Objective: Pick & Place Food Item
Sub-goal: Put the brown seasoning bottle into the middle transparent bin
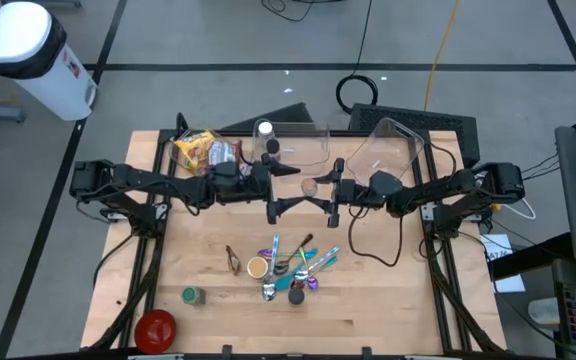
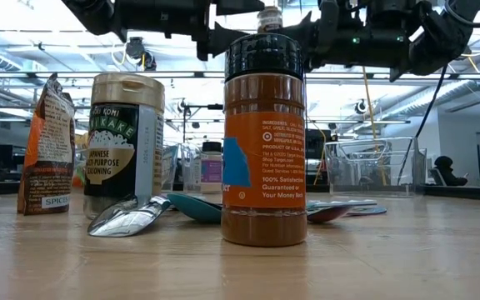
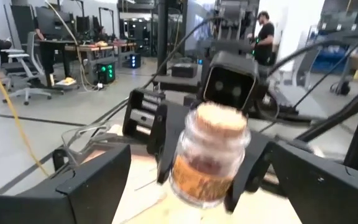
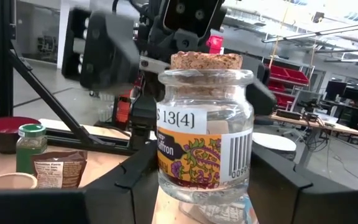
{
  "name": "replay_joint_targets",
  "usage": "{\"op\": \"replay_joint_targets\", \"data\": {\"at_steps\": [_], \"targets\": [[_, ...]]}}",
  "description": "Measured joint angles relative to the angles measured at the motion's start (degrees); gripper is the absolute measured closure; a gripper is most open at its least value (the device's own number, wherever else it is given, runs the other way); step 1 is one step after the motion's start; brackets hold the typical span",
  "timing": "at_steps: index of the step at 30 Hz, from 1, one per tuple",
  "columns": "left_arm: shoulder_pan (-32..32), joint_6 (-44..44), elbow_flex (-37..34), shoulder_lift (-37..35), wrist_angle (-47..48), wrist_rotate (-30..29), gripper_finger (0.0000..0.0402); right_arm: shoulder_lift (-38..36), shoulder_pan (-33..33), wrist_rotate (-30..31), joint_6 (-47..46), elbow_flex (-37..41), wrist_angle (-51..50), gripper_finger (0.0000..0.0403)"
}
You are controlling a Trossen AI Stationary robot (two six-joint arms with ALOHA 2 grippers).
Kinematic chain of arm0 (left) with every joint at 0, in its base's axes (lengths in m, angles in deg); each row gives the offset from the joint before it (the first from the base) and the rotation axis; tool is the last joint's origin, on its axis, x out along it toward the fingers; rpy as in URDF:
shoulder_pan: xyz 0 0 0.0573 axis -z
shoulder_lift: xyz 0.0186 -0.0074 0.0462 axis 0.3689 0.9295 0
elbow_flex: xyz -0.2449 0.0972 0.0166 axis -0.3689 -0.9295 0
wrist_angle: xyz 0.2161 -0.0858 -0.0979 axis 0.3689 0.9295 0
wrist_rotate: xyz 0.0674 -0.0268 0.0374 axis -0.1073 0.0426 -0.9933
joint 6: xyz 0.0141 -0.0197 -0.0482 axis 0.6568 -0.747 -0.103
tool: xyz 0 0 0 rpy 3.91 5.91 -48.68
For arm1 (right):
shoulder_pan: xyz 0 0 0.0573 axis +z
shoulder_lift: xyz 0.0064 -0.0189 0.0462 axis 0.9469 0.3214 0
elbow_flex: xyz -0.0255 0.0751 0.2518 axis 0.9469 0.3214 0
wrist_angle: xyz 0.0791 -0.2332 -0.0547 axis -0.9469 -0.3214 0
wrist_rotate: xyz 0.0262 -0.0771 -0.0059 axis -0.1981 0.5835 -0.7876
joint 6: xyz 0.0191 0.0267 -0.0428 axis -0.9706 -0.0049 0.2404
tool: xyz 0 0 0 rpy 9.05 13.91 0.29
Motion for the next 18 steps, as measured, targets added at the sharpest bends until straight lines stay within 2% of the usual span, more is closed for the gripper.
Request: {"op": "replay_joint_targets", "data": {"at_steps": [9, 18], "targets": [[-0.31, 2.73, 0.0, 2.4, 0.32, 0.05, 0.0007, -0.04, 0.02, -0.04, -0.21, 0.0, 0.83, 0.0219], [-0.35, 7.91, 0.0, 8.05, -11.77, 0.02, 0.0007, -0.04, 0.02, -0.24, -1.26, 0.0, 0.82, 0.0218]]}}
